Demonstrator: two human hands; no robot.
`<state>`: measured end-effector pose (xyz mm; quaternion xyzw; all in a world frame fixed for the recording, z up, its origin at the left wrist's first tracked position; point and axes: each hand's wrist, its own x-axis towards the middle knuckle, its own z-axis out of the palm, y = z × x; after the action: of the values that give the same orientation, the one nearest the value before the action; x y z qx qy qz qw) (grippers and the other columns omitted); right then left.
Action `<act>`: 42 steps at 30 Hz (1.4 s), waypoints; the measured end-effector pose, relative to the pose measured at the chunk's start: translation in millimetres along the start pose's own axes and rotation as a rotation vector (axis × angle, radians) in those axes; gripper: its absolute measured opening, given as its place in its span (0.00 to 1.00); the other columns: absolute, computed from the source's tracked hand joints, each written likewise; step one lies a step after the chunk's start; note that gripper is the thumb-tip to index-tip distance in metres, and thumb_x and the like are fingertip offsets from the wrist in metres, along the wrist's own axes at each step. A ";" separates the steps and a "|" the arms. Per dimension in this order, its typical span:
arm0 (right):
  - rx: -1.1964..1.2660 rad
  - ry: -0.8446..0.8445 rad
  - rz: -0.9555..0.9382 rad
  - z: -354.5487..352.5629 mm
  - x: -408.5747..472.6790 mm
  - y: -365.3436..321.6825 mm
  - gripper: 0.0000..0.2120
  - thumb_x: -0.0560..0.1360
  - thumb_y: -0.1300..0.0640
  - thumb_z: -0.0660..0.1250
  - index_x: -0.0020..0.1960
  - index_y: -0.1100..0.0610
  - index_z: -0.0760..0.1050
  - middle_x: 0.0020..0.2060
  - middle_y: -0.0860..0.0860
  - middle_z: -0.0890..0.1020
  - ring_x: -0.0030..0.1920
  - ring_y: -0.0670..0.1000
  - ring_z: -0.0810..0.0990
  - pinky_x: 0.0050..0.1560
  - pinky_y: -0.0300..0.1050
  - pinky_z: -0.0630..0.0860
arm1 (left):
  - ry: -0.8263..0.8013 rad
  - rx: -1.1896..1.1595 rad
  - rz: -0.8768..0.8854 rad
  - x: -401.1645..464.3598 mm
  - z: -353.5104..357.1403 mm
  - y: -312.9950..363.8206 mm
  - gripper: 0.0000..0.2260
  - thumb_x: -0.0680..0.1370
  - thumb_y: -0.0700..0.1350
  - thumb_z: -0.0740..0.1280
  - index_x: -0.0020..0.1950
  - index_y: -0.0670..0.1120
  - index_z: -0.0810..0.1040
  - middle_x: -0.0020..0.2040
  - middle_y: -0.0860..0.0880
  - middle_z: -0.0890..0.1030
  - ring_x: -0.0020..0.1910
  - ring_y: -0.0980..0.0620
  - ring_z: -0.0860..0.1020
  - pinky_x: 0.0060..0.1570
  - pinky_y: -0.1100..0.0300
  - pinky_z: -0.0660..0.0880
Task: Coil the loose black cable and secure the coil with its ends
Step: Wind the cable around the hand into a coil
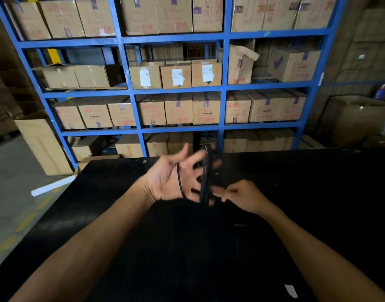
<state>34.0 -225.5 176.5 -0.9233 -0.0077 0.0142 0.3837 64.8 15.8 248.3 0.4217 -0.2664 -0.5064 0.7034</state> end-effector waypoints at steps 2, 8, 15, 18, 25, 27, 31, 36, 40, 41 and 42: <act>-0.196 0.044 -0.097 -26.3 13.1 -11.8 0.22 0.65 0.32 0.73 0.37 0.52 0.84 0.32 0.48 0.84 0.36 0.47 0.83 0.41 0.47 0.80 | -0.038 0.089 -0.173 3.4 -0.3 -17.6 0.28 0.82 0.65 0.45 0.80 0.56 0.57 0.79 0.45 0.61 0.76 0.25 0.53 0.70 0.27 0.54; -0.460 0.063 -0.319 -88.5 25.4 -71.6 0.19 0.74 0.40 0.70 0.33 0.53 0.79 0.28 0.51 0.80 0.30 0.49 0.80 0.34 0.44 0.75 | 0.333 0.204 -0.412 13.2 -33.0 -47.4 0.29 0.78 0.66 0.53 0.77 0.58 0.63 0.81 0.47 0.59 0.76 0.31 0.59 0.74 0.30 0.51; -0.001 0.027 -0.319 -25.1 -8.0 -49.3 0.10 0.79 0.53 0.68 0.60 0.49 0.83 0.34 0.43 0.82 0.35 0.36 0.81 0.39 0.33 0.74 | 0.552 -0.046 0.165 11.4 -50.4 -6.0 0.27 0.81 0.64 0.50 0.78 0.56 0.63 0.78 0.44 0.65 0.69 0.31 0.70 0.69 0.29 0.59; 0.403 -0.086 -0.171 16.8 -22.0 -32.7 0.13 0.81 0.54 0.66 0.63 0.43 0.80 0.32 0.48 0.80 0.27 0.42 0.74 0.28 0.33 0.69 | 0.472 -0.156 0.310 15.7 -38.6 10.6 0.24 0.82 0.63 0.51 0.73 0.54 0.70 0.79 0.43 0.64 0.71 0.28 0.67 0.68 0.26 0.59; 0.515 -0.188 -0.052 41.3 -20.0 -0.6 0.11 0.80 0.46 0.64 0.53 0.45 0.86 0.28 0.48 0.73 0.26 0.45 0.67 0.28 0.41 0.64 | 0.073 -0.148 0.236 15.1 -10.3 9.5 0.27 0.83 0.63 0.45 0.79 0.56 0.61 0.81 0.44 0.57 0.74 0.22 0.56 0.71 0.25 0.49; 0.422 -0.154 -0.005 30.9 -11.3 2.1 0.14 0.77 0.42 0.68 0.49 0.50 0.87 0.28 0.48 0.72 0.25 0.44 0.67 0.28 0.41 0.65 | -0.004 -0.105 0.161 11.6 -3.2 6.8 0.27 0.83 0.64 0.44 0.80 0.58 0.59 0.82 0.45 0.53 0.74 0.22 0.54 0.71 0.25 0.45; 0.138 -0.051 -0.082 -10.9 13.7 0.6 0.13 0.69 0.45 0.76 0.43 0.55 0.87 0.31 0.50 0.84 0.32 0.43 0.80 0.39 0.44 0.75 | -0.069 0.068 -0.066 7.8 4.4 -7.4 0.28 0.81 0.65 0.43 0.80 0.60 0.56 0.81 0.47 0.58 0.75 0.23 0.53 0.71 0.27 0.52; -0.227 -0.002 -0.226 -70.8 30.7 -36.9 0.10 0.67 0.44 0.78 0.41 0.51 0.85 0.36 0.45 0.85 0.39 0.42 0.83 0.45 0.46 0.81 | 0.035 0.163 -0.326 15.3 -11.7 -36.9 0.27 0.81 0.66 0.48 0.77 0.59 0.65 0.78 0.48 0.67 0.75 0.27 0.58 0.73 0.29 0.53; -0.293 0.140 -0.351 -78.4 27.4 -59.2 0.09 0.72 0.45 0.74 0.44 0.50 0.86 0.34 0.43 0.84 0.38 0.40 0.82 0.46 0.48 0.82 | 0.376 0.175 -0.268 23.2 -33.4 -37.6 0.26 0.80 0.67 0.53 0.75 0.59 0.68 0.80 0.50 0.62 0.74 0.33 0.64 0.74 0.33 0.53; -0.268 0.182 -0.366 -73.5 22.7 -61.5 0.09 0.74 0.46 0.73 0.45 0.51 0.86 0.34 0.43 0.84 0.37 0.40 0.82 0.46 0.48 0.82 | 0.439 0.180 -0.223 25.3 -35.7 -35.0 0.26 0.80 0.66 0.53 0.75 0.59 0.68 0.79 0.50 0.63 0.72 0.35 0.69 0.73 0.34 0.57; -0.232 0.211 -0.371 -66.5 16.9 -63.0 0.08 0.75 0.48 0.72 0.46 0.51 0.86 0.35 0.44 0.85 0.38 0.40 0.82 0.45 0.47 0.82 | 0.481 0.166 -0.165 26.8 -36.4 -31.1 0.26 0.80 0.66 0.51 0.75 0.58 0.69 0.77 0.49 0.67 0.67 0.37 0.73 0.70 0.36 0.62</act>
<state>52.8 -227.7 267.6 -0.9404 -0.1386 -0.1537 0.2697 88.2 -1.6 201.8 0.6064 -0.0970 -0.4236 0.6660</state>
